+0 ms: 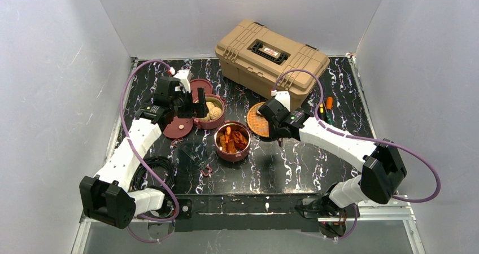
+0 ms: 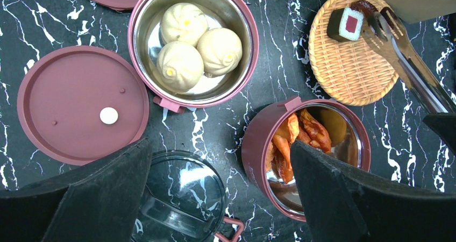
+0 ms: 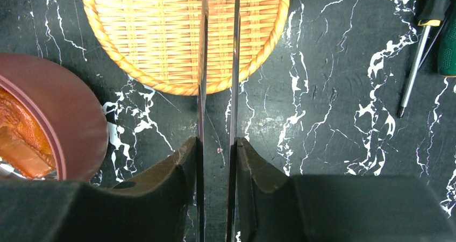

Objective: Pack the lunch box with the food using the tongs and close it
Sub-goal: Pick up the fake food from the plate.

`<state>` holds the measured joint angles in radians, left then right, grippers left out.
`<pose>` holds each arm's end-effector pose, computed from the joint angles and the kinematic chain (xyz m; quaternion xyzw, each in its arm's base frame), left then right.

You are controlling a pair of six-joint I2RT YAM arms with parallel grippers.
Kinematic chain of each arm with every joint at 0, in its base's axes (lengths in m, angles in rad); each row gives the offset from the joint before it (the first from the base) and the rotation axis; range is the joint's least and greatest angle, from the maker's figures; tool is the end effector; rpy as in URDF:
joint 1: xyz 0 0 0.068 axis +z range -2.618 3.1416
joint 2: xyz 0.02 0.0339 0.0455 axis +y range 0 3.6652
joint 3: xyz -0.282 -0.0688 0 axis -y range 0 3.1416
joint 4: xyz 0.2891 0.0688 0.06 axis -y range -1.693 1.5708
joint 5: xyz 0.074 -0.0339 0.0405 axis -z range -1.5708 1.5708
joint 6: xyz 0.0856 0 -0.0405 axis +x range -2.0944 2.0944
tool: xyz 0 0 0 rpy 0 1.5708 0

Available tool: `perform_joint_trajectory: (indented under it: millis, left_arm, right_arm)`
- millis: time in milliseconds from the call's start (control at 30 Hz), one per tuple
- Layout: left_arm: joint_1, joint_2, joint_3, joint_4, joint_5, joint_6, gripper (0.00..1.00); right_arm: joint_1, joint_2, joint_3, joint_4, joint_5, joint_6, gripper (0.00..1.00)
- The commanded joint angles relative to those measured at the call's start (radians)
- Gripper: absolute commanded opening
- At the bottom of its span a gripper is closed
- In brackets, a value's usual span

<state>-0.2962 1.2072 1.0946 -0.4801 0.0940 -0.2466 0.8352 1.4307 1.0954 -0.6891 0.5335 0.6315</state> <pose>0.3284 -0.1086 0.3153 0.0439 0.8810 -0.1658 0.4410 0.2672 0.2304 0.2281 -0.0237 0.9313 -0.0144 0.3633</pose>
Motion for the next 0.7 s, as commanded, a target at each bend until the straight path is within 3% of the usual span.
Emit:
perform_joint_trajectory:
  millis: [0, 367, 667]
  left_arm:
    - [0.004, -0.024, 0.036, -0.025, 0.001, 0.007, 0.99]
    - [0.004, -0.020, 0.031, -0.023, -0.011, 0.010, 0.99]
    - [0.003, -0.020, 0.026, -0.016, -0.021, 0.010, 0.99]
  right_arm:
    - [-0.004, 0.005, 0.052, -0.013, 0.067, 0.000, 0.35]
    - [-0.004, -0.068, 0.062, -0.090, 0.094, 0.020, 0.07]
    - [-0.004, -0.197, -0.005, -0.150, 0.073, 0.062, 0.01]
